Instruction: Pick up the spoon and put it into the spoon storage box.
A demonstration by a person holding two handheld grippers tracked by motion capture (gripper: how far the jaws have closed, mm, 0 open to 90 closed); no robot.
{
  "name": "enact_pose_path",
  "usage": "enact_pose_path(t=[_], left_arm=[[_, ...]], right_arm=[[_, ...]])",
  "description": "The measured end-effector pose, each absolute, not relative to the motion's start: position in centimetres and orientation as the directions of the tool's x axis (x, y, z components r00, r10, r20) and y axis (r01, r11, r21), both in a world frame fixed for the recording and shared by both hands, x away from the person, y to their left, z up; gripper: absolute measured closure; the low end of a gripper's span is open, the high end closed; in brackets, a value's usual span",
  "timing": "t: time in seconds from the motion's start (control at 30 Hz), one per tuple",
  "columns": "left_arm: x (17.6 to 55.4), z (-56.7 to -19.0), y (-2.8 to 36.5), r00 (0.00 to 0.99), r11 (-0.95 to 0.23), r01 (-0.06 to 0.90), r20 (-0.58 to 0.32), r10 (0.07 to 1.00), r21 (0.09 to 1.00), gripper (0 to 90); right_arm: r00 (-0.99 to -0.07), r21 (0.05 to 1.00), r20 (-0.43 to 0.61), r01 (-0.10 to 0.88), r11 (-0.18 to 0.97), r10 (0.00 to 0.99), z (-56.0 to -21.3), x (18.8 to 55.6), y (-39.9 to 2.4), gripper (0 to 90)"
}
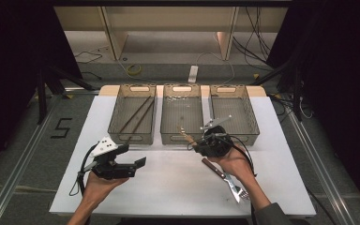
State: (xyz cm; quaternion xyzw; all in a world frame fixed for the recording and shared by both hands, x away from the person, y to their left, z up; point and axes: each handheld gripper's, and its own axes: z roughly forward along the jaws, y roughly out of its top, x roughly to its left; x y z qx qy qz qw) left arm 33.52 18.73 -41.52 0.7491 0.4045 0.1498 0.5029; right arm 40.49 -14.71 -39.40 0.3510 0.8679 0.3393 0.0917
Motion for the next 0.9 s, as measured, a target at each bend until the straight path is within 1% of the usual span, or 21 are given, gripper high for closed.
enact_pose_path(t=[0.07, 0.37, 0.67, 0.9], left_arm=[[33.5, -41.5, 18.7, 0.628, -0.165, 0.456, -0.184, 0.756, 0.875, 14.5], [33.5, -41.5, 18.6, 0.63, -0.166, 0.457, -0.187, 0.753, 0.874, 14.5], [33.4, -41.5, 18.6, 0.632, -0.168, 0.453, -0.182, 0.753, 0.876, 14.5], [33.4, -41.5, 18.5, 0.635, -0.168, 0.451, -0.183, 0.75, 0.876, 14.5]], right_arm=[[-0.733, 0.669, 0.067, 0.536, 0.515, 0.677, -38.8, 41.2, -14.8, 75.2], [-0.713, 0.68, 0.061, 0.542, 0.494, 0.698, -37.3, 43.5, -14.4, 75.2], [-0.693, 0.667, 0.042, 0.555, 0.496, 0.719, -37.2, 45.9, -12.2, 75.2], [-0.678, 0.674, 0.014, 0.55, 0.494, 0.735, -37.0, 47.1, -11.2, 75.1]])
